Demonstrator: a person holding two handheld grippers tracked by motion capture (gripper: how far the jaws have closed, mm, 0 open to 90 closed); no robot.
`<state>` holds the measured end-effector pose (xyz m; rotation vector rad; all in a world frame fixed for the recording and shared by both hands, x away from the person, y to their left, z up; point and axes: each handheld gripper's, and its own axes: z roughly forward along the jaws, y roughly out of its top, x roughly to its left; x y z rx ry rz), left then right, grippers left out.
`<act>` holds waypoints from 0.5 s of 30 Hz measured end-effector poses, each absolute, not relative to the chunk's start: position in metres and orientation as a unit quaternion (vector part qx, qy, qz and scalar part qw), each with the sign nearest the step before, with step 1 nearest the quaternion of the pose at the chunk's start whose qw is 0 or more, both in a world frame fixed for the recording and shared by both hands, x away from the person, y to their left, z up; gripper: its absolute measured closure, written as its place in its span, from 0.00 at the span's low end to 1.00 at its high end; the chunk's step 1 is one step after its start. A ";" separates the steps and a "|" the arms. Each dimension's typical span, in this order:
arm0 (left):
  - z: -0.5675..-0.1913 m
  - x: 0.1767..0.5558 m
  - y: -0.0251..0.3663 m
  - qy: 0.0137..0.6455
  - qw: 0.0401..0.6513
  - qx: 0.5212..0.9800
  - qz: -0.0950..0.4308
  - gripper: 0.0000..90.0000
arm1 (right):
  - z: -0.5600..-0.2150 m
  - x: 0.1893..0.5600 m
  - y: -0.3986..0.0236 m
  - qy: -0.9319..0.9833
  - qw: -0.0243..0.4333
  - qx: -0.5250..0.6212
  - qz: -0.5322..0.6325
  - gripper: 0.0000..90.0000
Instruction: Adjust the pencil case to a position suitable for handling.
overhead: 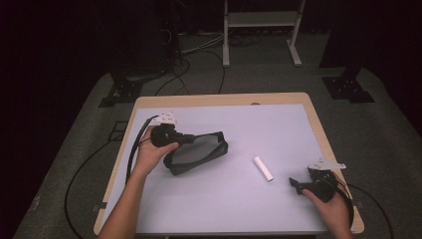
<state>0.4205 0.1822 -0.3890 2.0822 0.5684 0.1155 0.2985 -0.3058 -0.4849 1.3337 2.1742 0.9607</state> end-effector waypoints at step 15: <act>-0.392 0.414 0.163 0.197 0.484 0.853 -0.003 0.99 | -0.485 0.299 -0.306 0.780 0.206 0.479 0.345 0.15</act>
